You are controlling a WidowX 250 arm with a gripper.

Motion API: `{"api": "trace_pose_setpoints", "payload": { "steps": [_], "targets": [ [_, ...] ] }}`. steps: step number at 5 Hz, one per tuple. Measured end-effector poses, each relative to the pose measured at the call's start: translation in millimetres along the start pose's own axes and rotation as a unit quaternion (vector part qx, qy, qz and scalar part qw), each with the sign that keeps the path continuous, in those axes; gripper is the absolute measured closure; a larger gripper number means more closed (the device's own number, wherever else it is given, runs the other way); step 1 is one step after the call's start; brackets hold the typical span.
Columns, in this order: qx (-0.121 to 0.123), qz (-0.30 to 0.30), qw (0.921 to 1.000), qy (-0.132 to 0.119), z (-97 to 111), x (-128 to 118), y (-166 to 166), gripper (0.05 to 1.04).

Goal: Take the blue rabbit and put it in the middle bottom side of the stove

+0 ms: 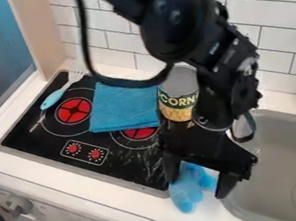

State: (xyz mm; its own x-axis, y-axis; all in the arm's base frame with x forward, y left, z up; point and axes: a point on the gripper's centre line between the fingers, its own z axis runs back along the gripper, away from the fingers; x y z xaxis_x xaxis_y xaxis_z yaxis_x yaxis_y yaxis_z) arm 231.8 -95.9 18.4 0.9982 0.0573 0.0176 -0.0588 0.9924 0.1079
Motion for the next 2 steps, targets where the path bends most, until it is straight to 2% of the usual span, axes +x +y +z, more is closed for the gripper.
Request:
{"api": "trace_pose_setpoints", "payload": {
  "steps": [1, 2],
  "targets": [
    [0.004, 0.016, 0.9999, 0.0, -5.3, 4.6, 8.9, 0.084],
    [0.015, 0.01, 0.9996, 0.02, -23.6, 6.3, 15.1, 0.084]
  ]
}}
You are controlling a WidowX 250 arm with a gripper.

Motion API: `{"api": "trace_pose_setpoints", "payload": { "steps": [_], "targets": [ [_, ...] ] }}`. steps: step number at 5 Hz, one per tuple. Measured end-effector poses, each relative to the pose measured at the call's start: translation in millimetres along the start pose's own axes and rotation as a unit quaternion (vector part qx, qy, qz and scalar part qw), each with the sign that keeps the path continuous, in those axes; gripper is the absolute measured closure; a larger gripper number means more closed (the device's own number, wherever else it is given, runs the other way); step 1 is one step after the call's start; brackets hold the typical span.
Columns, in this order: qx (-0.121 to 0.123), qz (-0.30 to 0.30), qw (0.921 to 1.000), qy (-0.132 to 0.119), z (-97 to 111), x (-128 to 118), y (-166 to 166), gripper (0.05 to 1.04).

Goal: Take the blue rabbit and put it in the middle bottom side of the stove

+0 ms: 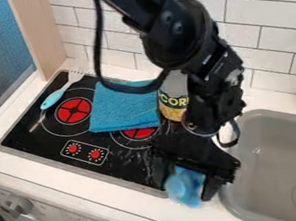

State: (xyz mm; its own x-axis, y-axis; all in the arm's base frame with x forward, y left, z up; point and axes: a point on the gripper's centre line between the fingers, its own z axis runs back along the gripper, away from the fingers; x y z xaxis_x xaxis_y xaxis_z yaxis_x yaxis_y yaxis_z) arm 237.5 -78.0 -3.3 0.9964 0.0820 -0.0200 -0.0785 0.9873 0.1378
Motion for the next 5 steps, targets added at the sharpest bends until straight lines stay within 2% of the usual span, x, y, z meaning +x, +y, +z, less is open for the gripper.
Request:
{"api": "trace_pose_setpoints", "payload": {
  "steps": [1, 3, 4, 5],
  "targets": [
    [-0.003, 0.001, 1.0, -0.007, -3.1, 5.5, 3.5, 0.132],
    [-0.001, -0.008, 0.9998, -0.017, -3.9, 5.9, 5.3, 0.65],
    [0.001, -0.019, 0.9996, -0.021, 0.4, 4.8, 7.6, 0.761],
    [-0.01, -0.022, 0.9989, -0.041, 15.7, 6.7, 20.5, 0.775]
  ]
}}
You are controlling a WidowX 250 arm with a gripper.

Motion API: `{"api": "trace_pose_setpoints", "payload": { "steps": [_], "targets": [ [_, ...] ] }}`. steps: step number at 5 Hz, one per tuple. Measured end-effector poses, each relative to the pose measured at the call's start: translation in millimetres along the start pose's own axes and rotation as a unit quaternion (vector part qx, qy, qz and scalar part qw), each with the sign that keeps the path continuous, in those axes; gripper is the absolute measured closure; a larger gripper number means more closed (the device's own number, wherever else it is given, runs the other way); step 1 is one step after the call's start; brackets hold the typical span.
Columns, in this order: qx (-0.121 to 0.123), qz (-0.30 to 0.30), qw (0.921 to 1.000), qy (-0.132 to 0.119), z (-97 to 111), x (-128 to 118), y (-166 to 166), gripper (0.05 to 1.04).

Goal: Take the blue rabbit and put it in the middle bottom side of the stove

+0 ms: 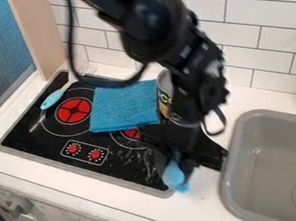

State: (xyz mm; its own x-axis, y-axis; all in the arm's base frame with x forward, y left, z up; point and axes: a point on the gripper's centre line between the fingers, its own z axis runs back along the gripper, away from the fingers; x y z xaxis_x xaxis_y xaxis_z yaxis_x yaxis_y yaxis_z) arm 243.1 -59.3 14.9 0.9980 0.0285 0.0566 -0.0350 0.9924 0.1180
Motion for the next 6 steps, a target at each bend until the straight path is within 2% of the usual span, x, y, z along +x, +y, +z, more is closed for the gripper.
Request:
{"api": "trace_pose_setpoints", "payload": {
  "steps": [1, 2, 3, 4, 6],
  "targets": [
    [0.0, 0.016, 0.9995, -0.026, 20.5, 0.4, 33.6, 0.775],
    [0.031, 0.059, 0.9968, -0.044, 24.4, 0.8, 75.4, 0.775],
    [0.044, 0.084, 0.9951, -0.027, 13.5, -0.2, 100.5, 0.775],
    [0.058, 0.091, 0.9942, -0.008, -0.2, 2.3, 110.1, 0.775],
    [0.058, 0.085, 0.9947, 0.011, -16.7, 6.6, 111.4, 0.775]
  ]
}}
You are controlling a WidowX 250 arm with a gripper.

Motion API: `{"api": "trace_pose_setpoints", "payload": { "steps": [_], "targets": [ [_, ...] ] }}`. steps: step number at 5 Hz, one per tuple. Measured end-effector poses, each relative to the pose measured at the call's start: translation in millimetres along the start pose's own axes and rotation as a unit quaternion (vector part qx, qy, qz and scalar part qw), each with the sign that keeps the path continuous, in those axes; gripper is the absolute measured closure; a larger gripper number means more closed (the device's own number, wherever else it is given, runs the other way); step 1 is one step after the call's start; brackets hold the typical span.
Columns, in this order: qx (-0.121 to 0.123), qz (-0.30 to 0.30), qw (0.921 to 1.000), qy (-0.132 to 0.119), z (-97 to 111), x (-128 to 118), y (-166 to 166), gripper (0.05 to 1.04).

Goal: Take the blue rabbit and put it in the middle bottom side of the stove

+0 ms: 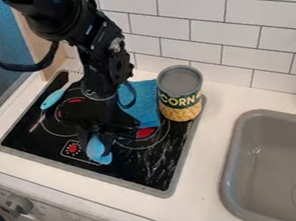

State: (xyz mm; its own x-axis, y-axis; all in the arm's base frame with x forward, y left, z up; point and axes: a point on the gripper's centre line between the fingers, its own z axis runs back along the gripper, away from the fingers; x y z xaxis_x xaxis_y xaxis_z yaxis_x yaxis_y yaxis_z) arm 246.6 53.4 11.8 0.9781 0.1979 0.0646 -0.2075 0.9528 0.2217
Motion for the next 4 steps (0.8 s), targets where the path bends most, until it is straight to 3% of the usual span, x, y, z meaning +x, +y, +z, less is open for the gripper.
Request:
{"api": "trace_pose_setpoints", "payload": {
  "steps": [1, 2, 3, 4],
  "targets": [
    [-0.015, -0.01, 0.9998, 0.001, -1.0, -0.1, -5.0, 0.708],
    [-0.017, -0.011, 0.9997, 0.01, -5.0, 2.0, -7.4, 0.516],
    [-0.021, -0.013, 0.9996, 0.013, -5.0, 2.4, -7.5, 0.22],
    [-0.024, -0.002, 0.9995, 0.019, -5.5, 1.3, -0.6, 0.07]
  ]
}}
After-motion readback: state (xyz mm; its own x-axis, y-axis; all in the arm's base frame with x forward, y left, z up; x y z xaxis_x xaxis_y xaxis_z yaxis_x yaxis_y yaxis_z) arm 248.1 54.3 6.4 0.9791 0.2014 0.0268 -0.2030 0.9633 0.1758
